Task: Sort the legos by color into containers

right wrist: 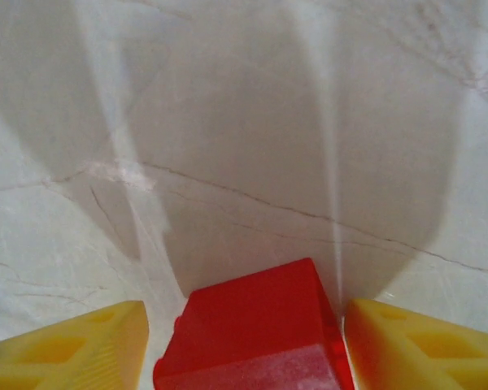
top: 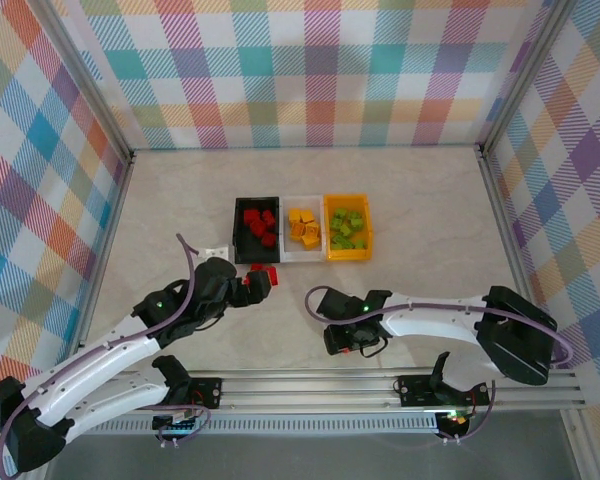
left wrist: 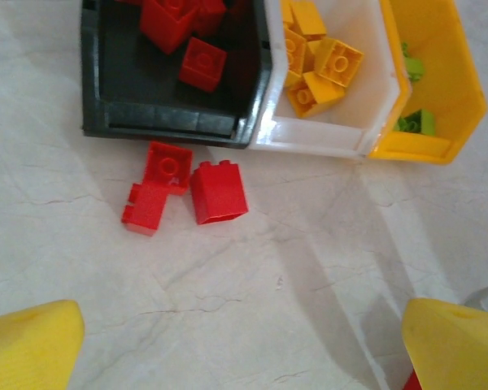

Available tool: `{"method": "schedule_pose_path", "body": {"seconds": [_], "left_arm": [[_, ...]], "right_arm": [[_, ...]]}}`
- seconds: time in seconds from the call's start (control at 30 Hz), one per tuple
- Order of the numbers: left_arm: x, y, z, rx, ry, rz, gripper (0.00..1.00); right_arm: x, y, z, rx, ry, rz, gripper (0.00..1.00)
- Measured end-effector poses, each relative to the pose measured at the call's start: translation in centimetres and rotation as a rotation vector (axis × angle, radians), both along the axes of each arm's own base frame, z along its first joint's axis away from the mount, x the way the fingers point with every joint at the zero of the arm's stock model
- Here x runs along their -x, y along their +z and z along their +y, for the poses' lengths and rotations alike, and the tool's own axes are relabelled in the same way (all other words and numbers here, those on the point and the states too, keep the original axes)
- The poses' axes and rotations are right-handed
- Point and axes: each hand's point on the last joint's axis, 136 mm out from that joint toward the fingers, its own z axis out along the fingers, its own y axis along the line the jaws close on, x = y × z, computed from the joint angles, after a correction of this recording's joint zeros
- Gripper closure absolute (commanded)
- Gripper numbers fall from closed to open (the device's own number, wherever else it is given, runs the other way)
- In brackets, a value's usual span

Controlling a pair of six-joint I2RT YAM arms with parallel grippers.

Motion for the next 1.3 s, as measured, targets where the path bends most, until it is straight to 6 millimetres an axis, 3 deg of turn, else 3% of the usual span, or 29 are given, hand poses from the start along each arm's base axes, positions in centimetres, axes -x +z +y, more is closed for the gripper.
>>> {"method": "schedule_pose_path", "body": {"seconds": [0.2, 0.37, 0.53, 0.63, 0.87, 0.93, 1.0, 1.1, 1.2, 1.3], "left_arm": [[0.2, -0.7, 1.1, -0.044, 0.031, 0.010, 0.00], [0.1, -0.6, 1.8, -0.063, 0.055, -0.004, 0.00], [0.1, -1.1, 2.5, -0.086, 0.075, -0.009, 0.00], [0.3, -1.7, 3.0, -0.111, 0.088, 0.006, 0.00], [0.6, -2.5, 3.5, -0.145, 0.091, 0.028, 0.00], [0.6, -2.7, 3.5, -0.153, 0.090, 0.035, 0.00], [0.6, -3.1, 3.4, -0.168, 0.086, 0.044, 0.01], [0.5, -3.9, 3.4, -0.207, 0.072, 0.065, 0.02], [0.1, -5.0, 3.0, -0.249, 0.055, 0.091, 0.05], [-0.7, -6.5, 2.6, -0.286, 0.043, 0.124, 0.10]], "right_arm": [[-0.8, 0.9, 0.7, -0.013, -0.001, -0.040, 0.61], [-3.7, 4.4, 3.8, -0.117, -0.005, -0.115, 0.62], [-11.0, 10.6, 9.9, -0.278, -0.023, -0.240, 0.62], [-15.8, 12.8, 13.7, -0.355, -0.032, -0.297, 0.61], [-24.4, 12.5, 19.5, -0.412, -0.050, -0.331, 0.57], [-26.2, 11.9, 20.6, -0.422, -0.057, -0.327, 0.46], [-27.5, 11.4, 21.4, -0.428, -0.054, -0.326, 0.31], [-27.9, 11.1, 21.9, -0.437, -0.047, -0.319, 0.20], [-27.7, 11.6, 21.9, -0.447, -0.040, -0.319, 0.18], [-26.4, 12.2, 20.4, -0.447, -0.042, -0.322, 0.17]]}}
